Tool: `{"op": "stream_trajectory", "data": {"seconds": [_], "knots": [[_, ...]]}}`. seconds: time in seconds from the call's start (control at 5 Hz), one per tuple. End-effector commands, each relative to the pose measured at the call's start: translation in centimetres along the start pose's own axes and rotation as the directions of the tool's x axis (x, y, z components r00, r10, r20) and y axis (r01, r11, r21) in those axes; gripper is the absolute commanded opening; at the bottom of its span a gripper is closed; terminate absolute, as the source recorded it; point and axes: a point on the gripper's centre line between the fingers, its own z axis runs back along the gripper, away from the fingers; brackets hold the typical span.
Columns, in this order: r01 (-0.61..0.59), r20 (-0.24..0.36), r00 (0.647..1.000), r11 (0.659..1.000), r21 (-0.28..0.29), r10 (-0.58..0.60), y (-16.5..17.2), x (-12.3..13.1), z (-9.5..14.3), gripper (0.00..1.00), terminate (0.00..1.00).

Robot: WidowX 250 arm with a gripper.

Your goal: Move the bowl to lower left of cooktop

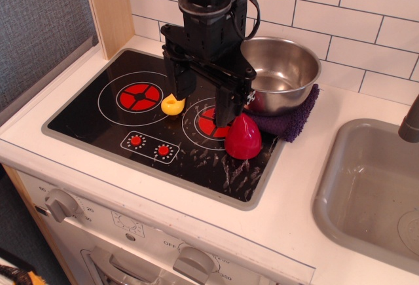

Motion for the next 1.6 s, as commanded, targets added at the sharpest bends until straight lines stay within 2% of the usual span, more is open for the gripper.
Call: {"op": "stream_trajectory", "data": {"seconds": [0.0,0.2,0.4,0.6,0.8,1.0,1.2,1.4], "knots": [[0.0,0.0,1.0,1.0,0.0,0.0,0.0,0.0,0.0,1.0,0.0],[0.042,0.032,0.999,0.999,-0.012,-0.042,-0.8,2.2,-0.3,1.0,0.0],[0.094,0.054,0.994,0.995,-0.024,-0.093,-2.4,5.8,0.0,1.0,0.0],[0.09,0.102,0.991,0.995,-0.049,-0.085,-3.7,9.0,0.6,1.0,0.0],[0.002,0.06,0.998,1.0,-0.015,-0.001,-4.0,12.2,-0.9,1.0,0.0],[-0.098,-0.036,0.994,0.994,0.04,0.099,-3.8,13.1,-3.4,1.0,0.0],[-0.191,-0.078,0.977,0.978,0.079,0.197,-3.5,12.3,-5.5,1.0,0.0],[-0.213,-0.049,0.975,0.976,0.04,0.215,-3.4,11.8,-5.6,0.0,0.0]]}}
